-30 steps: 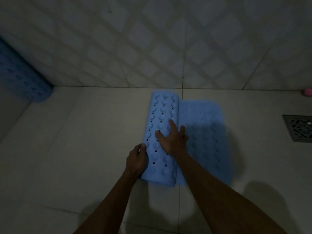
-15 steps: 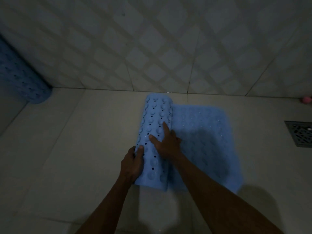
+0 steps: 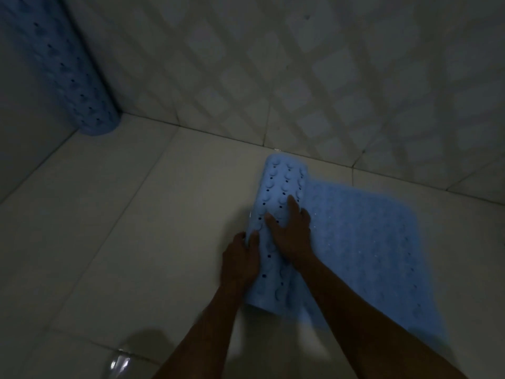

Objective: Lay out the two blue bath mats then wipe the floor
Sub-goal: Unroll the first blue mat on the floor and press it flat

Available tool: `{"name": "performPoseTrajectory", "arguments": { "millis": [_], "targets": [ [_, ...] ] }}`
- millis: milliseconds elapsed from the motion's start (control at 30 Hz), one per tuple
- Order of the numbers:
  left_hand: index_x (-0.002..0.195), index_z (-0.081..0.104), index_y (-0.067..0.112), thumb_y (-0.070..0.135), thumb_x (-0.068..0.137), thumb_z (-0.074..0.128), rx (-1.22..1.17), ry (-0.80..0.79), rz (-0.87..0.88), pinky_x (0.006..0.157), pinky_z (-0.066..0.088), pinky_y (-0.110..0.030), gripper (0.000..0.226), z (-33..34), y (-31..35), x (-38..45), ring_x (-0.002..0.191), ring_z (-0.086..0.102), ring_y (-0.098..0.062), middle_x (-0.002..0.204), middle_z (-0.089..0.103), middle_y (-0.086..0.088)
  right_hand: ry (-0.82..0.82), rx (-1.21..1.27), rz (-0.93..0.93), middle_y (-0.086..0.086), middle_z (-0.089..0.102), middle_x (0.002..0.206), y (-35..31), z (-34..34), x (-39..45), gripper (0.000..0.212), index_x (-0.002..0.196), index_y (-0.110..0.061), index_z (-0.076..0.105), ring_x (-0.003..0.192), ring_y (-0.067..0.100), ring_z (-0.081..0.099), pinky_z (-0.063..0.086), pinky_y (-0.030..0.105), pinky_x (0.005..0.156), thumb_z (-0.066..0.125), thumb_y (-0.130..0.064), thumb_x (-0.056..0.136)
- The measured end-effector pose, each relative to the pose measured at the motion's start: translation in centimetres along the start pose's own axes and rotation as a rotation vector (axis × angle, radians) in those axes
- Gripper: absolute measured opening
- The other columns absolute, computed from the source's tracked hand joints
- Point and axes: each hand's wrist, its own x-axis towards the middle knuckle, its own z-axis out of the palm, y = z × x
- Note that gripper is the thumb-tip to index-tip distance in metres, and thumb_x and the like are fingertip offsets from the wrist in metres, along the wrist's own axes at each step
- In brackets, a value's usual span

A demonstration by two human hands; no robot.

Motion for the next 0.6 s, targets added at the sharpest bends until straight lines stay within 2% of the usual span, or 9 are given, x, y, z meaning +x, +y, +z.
{"name": "performPoseTrajectory", "arguments": {
  "millis": [100, 200, 267, 367, 433, 500, 567, 600],
  "targets": [
    [0.13, 0.059, 0.013, 0.051, 0.103, 0.036, -0.012, 0.071, 0.007, 0.095, 0.05, -0.039, 0.051, -0.8, -0.3, 0.3, 0.115, 0.061, -0.034, 0.124, 0.066, -0.015, 0.053, 0.068, -0.035, 0.012, 0.041, 0.154, -0.9, 0.9, 0.6, 0.095, 0.156, -0.019, 0.029, 0.139, 0.029, 0.045, 0.04, 0.051, 0.114, 0.059, -0.068, 0.081],
    [0.13, 0.06, 0.013, 0.053, 0.102, 0.039, -0.039, 0.088, 0.026, 0.093, 0.052, -0.041, 0.052, -2.8, -0.6, 0.6, 0.11, 0.064, -0.033, 0.12, 0.068, -0.015, -0.014, 0.043, -0.043, 0.01, 0.052, 0.147, -2.3, 1.1, 0.7, 0.075, 0.151, -0.012, 0.038, 0.132, 0.028, 0.053, 0.045, 0.045, 0.11, 0.07, -0.043, 0.09],
    [0.135, 0.056, 0.013, 0.053, 0.101, 0.044, -0.047, 0.043, 0.046, 0.094, 0.051, -0.037, 0.054, -4.1, -0.5, 0.8, 0.113, 0.064, -0.031, 0.125, 0.067, -0.013, -0.057, 0.016, -0.022, 0.009, 0.052, 0.146, -2.8, 1.8, 0.8, 0.074, 0.15, -0.013, 0.039, 0.13, 0.028, 0.054, 0.046, 0.042, 0.108, 0.071, -0.042, 0.09],
    [0.137, 0.052, 0.013, 0.048, 0.098, 0.056, -0.045, -0.076, 0.074, 0.086, 0.047, -0.027, 0.053, -5.2, -0.7, 1.0, 0.116, 0.062, -0.029, 0.13, 0.065, -0.011, -0.087, 0.06, 0.009, 0.011, 0.047, 0.151, -2.2, 3.8, 1.7, 0.109, 0.155, -0.013, 0.032, 0.134, 0.03, 0.05, 0.043, 0.049, 0.112, 0.065, -0.077, 0.072],
    [0.138, 0.051, 0.012, 0.045, 0.093, 0.065, 0.017, -0.065, 0.11, 0.083, 0.041, -0.024, 0.057, -5.6, -1.4, 1.3, 0.117, 0.061, -0.031, 0.13, 0.064, -0.012, -0.148, -0.065, 0.013, 0.01, 0.042, 0.154, -2.9, 4.3, 1.6, 0.094, 0.156, -0.012, 0.028, 0.139, 0.033, 0.044, 0.034, 0.05, 0.117, 0.057, -0.067, 0.086],
    [0.138, 0.051, 0.013, 0.042, 0.087, 0.074, 0.038, -0.038, 0.121, 0.08, 0.038, -0.02, 0.063, -5.6, -2.1, 1.4, 0.116, 0.061, -0.027, 0.129, 0.063, -0.009, -0.185, -0.213, 0.016, 0.012, 0.042, 0.154, -3.4, 4.5, 1.3, 0.077, 0.154, -0.013, 0.032, 0.141, 0.034, 0.042, 0.03, 0.049, 0.119, 0.048, -0.06, 0.095],
    [0.14, 0.05, 0.011, 0.034, 0.086, 0.078, 0.052, -0.03, 0.149, 0.08, 0.037, -0.018, 0.064, -5.5, -2.6, 1.3, 0.114, 0.06, -0.021, 0.128, 0.063, -0.008, -0.204, -0.224, -0.002, 0.013, 0.037, 0.156, -3.4, 4.9, 1.6, 0.078, 0.152, -0.012, 0.035, 0.145, 0.035, 0.035, 0.027, 0.049, 0.12, 0.044, -0.063, 0.093],
    [0.141, 0.049, 0.012, 0.031, 0.088, 0.076, 0.08, -0.021, 0.158, 0.082, 0.037, -0.019, 0.063, -5.5, -2.8, 1.3, 0.116, 0.059, -0.023, 0.129, 0.062, -0.01, -0.212, -0.218, -0.005, 0.014, 0.03, 0.16, -3.4, 5.1, 1.8, 0.077, 0.154, -0.011, 0.032, 0.149, 0.035, 0.028, 0.022, 0.048, 0.123, 0.044, -0.059, 0.096]
  ]
}}
